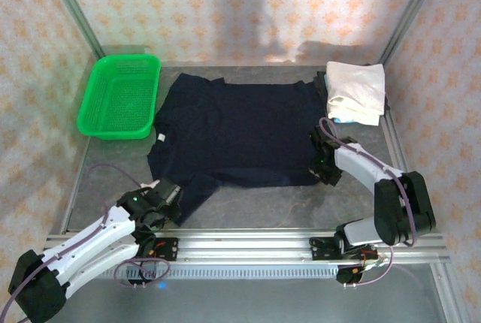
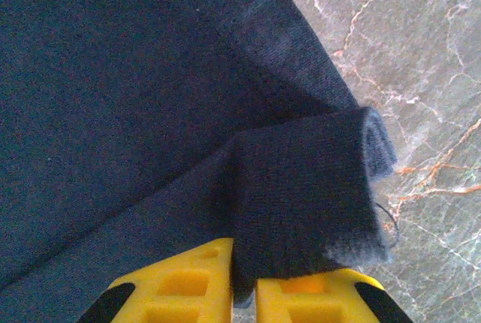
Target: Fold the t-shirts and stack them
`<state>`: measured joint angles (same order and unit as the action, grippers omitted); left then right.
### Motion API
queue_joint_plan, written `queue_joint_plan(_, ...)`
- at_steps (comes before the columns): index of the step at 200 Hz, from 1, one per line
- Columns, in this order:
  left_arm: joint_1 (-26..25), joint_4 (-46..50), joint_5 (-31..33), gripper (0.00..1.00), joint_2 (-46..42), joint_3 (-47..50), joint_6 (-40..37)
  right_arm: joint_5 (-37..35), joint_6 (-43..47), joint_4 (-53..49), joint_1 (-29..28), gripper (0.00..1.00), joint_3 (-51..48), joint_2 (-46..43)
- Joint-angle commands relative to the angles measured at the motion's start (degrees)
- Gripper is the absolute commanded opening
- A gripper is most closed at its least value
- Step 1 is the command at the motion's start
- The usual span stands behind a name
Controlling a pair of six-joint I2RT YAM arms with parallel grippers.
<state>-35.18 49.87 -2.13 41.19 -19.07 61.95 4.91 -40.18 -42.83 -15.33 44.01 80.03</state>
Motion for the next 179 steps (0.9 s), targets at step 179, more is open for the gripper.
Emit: queue_joint_plan(179, -0.6, 5.4, 22.3, 0.00, 5.4, -32.1, -19.8, -3.9, 3.1, -5.4, 0.3, 0.08, 10.0, -5.5)
